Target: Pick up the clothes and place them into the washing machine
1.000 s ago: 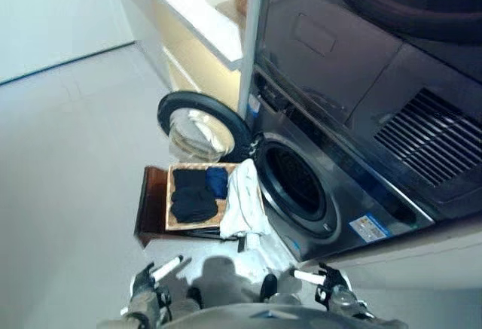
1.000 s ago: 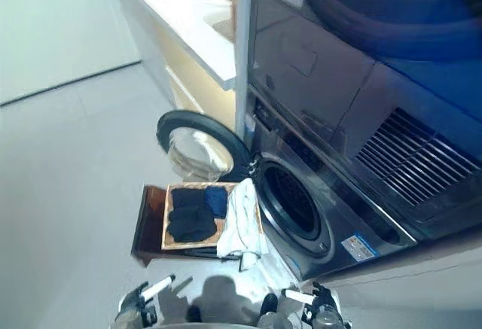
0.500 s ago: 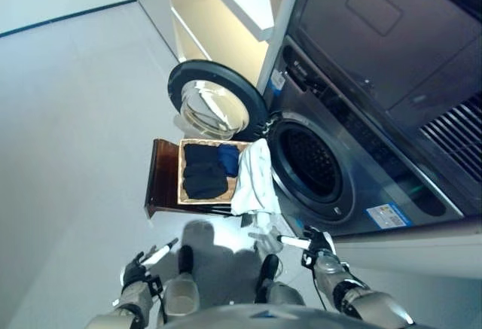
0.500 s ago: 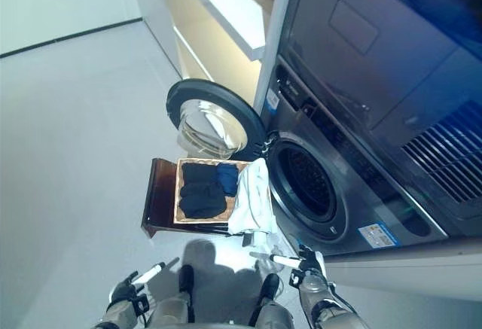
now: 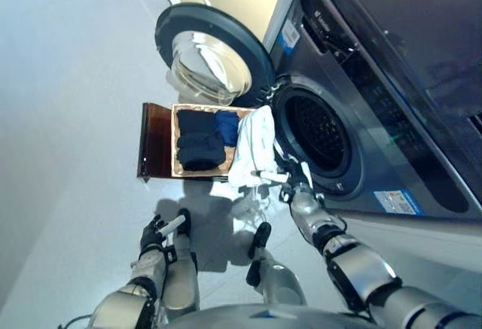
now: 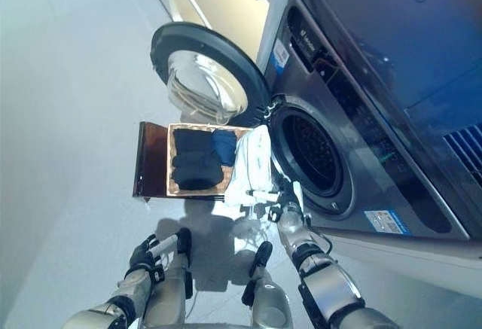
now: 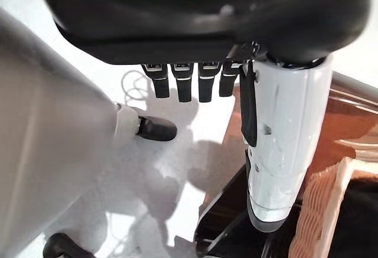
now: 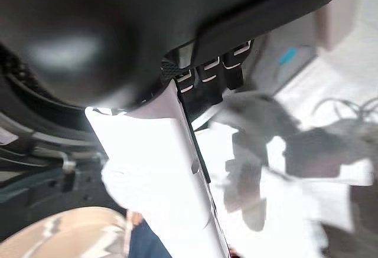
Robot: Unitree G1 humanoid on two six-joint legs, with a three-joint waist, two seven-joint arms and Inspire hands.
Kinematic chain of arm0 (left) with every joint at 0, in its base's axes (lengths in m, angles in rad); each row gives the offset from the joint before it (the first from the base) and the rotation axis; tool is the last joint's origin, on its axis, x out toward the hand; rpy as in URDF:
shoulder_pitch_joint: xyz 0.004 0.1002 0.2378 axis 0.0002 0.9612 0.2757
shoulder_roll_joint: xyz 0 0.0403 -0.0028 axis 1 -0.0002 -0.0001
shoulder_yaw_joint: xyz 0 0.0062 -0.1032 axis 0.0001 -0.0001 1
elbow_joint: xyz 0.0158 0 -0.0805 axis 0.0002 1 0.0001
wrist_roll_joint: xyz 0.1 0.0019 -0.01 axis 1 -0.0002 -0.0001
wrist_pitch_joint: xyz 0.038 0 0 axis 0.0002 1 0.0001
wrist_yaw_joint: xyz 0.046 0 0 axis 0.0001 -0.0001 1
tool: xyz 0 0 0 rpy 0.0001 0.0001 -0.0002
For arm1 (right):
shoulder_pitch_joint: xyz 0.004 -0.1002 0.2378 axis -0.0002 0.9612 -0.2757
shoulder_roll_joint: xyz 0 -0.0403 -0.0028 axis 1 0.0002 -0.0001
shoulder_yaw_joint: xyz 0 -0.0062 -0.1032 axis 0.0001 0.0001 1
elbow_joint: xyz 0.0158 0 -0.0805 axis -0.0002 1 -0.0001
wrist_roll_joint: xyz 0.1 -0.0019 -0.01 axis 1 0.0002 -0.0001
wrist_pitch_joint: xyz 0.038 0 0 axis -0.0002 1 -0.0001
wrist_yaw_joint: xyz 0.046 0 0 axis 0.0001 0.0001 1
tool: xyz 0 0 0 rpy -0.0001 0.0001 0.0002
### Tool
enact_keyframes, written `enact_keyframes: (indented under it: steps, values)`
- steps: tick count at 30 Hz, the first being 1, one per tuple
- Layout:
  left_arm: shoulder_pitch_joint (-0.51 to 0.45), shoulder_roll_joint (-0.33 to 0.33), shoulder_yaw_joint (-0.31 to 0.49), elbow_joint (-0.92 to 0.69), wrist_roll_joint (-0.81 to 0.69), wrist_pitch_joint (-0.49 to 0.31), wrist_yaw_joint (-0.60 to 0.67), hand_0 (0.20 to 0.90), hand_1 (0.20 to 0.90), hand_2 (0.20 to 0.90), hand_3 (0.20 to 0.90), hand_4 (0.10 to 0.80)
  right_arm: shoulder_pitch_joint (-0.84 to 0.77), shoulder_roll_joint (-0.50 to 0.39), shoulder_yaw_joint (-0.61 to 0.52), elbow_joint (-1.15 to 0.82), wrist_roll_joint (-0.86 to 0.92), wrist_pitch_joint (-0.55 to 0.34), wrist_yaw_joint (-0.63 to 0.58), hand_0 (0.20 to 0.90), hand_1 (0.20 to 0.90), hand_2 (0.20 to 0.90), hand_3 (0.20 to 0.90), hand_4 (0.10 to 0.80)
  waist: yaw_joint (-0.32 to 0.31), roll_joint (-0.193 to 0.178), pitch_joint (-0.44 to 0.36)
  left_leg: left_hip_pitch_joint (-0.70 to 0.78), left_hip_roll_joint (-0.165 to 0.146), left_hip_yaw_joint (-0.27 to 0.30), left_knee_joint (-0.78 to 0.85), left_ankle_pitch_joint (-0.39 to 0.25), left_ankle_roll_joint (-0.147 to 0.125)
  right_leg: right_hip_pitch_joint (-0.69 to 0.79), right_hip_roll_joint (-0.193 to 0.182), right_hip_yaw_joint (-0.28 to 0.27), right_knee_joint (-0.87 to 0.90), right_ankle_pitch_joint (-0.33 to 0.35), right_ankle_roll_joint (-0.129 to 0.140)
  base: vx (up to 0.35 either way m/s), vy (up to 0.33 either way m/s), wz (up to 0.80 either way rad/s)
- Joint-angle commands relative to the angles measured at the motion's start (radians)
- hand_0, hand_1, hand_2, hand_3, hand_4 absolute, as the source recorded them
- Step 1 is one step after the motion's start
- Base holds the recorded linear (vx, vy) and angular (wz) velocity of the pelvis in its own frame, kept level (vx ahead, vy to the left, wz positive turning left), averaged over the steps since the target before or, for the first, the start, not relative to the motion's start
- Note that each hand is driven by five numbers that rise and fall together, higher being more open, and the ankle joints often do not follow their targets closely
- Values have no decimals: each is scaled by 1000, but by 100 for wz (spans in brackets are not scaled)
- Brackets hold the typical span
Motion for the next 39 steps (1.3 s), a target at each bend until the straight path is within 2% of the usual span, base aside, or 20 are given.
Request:
enact_keyframes:
  steps: [1,10,18,39]
  values:
    - [-5,-3,-25,19,-35,-31,20,900,900,900,900,800,-99,-44,-49,-34,66,-84,-53,900,900,900,900,800,20,34,-9,-14,41,-46,-21,24,-96,62,-38,0,88,-110,84,12,8,3]
    - [21,0,-37,4,-42,-37,21,900,900,900,900,800,-196,-87,-76,-29,119,-96,-67,900,900,900,900,800,22,34,-17,4,40,-49,-51,30,-96,58,-42,1,85,-102,88,-4,2,0]
    - [30,7,-36,-9,-61,-46,14,900,900,900,900,800,-262,-98,-53,-11,103,-86,-59,900,900,900,900,800,27,40,-1,15,38,-47,-60,30,-89,46,-50,10,104,-99,90,-12,6,0]
    - [5,43,7,-71,-149,-75,17,900,900,900,900,800,-295,-90,-34,37,81,-55,-51,900,900,900,900,800,82,64,37,-43,11,-106,-75,57,-91,42,-65,-49,93,-90,98,7,2,8]
